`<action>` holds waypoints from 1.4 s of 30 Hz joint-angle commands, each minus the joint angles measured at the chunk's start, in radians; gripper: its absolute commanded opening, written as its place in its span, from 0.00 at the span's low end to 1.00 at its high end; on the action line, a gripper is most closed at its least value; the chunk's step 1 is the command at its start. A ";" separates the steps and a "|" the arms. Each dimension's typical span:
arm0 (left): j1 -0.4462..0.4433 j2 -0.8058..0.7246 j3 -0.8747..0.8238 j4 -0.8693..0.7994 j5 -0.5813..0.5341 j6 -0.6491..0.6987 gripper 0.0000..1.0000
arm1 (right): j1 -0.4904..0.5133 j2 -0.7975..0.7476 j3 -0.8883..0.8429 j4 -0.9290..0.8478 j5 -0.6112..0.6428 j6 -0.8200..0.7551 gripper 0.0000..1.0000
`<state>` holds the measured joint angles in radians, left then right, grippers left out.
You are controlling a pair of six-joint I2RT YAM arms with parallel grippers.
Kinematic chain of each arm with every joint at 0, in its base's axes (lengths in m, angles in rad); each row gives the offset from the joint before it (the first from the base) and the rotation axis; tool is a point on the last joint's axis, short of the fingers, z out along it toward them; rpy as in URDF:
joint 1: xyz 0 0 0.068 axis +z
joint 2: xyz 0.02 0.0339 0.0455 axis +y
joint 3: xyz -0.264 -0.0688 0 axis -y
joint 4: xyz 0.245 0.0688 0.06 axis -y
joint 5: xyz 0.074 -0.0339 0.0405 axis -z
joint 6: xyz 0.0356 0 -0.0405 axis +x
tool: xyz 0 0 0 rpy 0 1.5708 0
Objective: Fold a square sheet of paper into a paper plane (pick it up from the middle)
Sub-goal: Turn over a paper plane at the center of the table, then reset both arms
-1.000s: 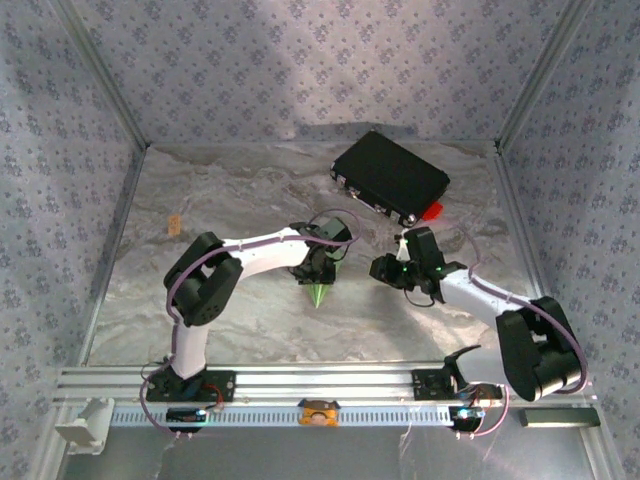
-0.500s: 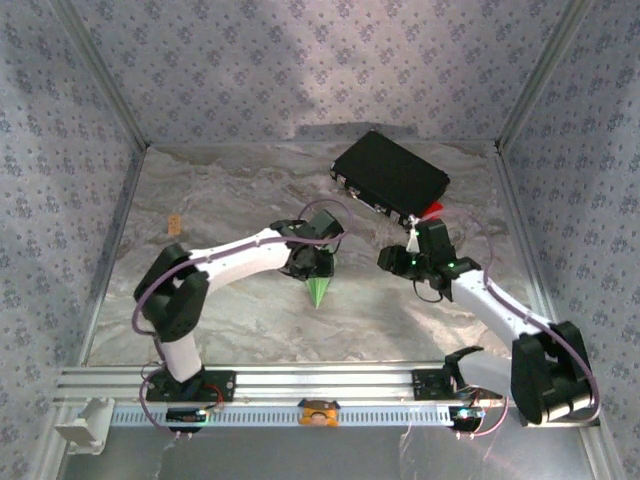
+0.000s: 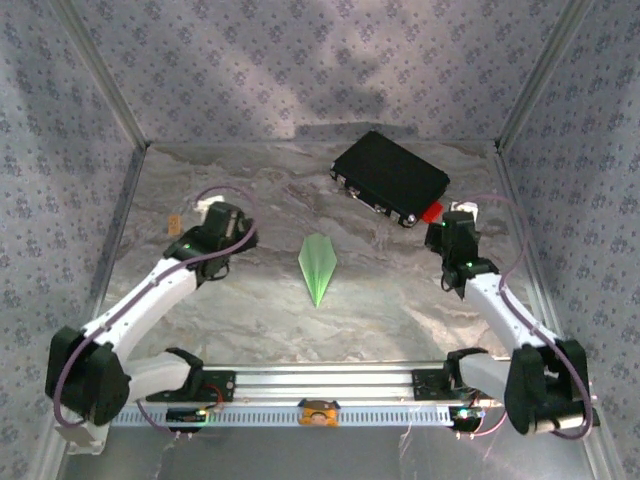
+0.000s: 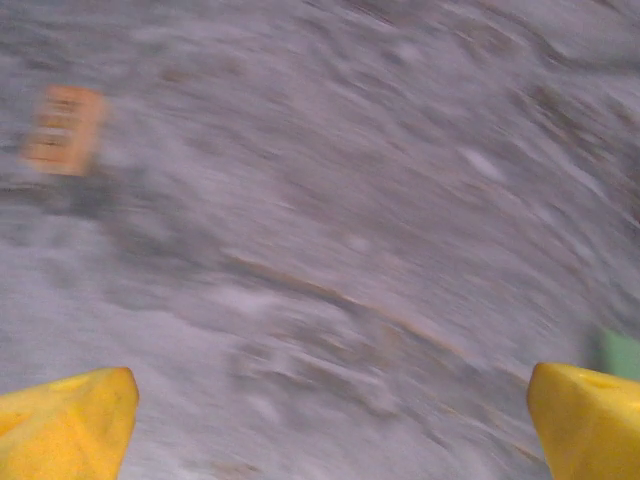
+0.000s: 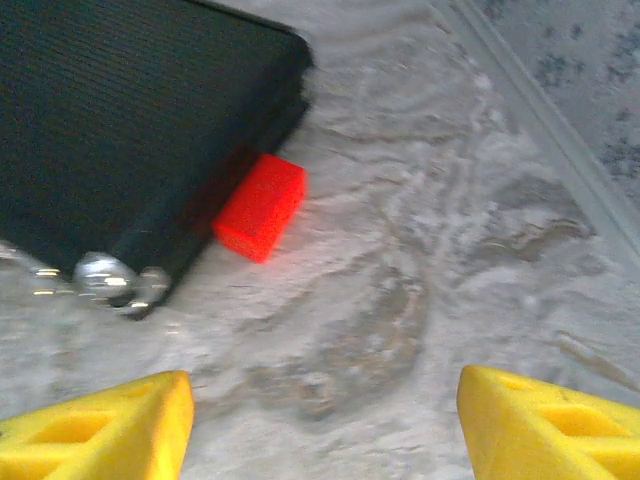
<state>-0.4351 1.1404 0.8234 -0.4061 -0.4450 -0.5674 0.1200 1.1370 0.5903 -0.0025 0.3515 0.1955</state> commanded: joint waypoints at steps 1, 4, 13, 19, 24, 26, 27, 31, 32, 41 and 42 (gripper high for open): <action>0.100 -0.066 -0.078 0.126 -0.151 0.156 1.00 | -0.071 0.062 -0.063 0.216 -0.043 -0.118 0.72; 0.196 -0.070 -0.169 0.271 -0.174 0.255 1.00 | -0.090 0.138 -0.117 0.410 -0.126 -0.197 0.72; 0.311 0.158 -0.236 0.545 -0.029 0.382 1.00 | -0.128 0.357 -0.112 0.636 -0.280 -0.237 0.72; 0.325 0.250 -0.307 0.827 0.095 0.482 1.00 | -0.143 0.366 -0.246 0.865 -0.367 -0.260 0.76; 0.391 0.268 -0.334 0.950 0.260 0.522 1.00 | -0.150 0.382 -0.195 0.789 -0.298 -0.221 0.99; 0.400 0.277 -0.343 0.990 0.265 0.551 1.00 | -0.143 0.384 -0.199 0.801 -0.282 -0.224 0.99; 0.401 0.290 -0.365 1.047 0.273 0.561 1.00 | -0.143 0.385 -0.199 0.801 -0.282 -0.225 0.99; 0.409 0.404 -0.438 1.295 0.331 0.568 1.00 | -0.143 0.384 -0.199 0.800 -0.282 -0.225 0.99; 0.411 0.395 -0.433 1.266 0.330 0.565 1.00 | -0.147 0.385 -0.198 0.797 -0.292 -0.223 0.99; 0.459 0.394 -0.405 1.208 0.441 0.548 1.00 | -0.149 0.383 -0.198 0.796 -0.294 -0.223 0.99; 0.459 0.397 -0.407 1.216 0.425 0.541 1.00 | -0.148 0.384 -0.198 0.797 -0.295 -0.222 0.99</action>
<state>0.0154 1.5452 0.3996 0.7628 -0.0608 -0.0265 -0.0219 1.5131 0.3717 0.7757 0.0483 -0.0383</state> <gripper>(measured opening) 0.996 0.991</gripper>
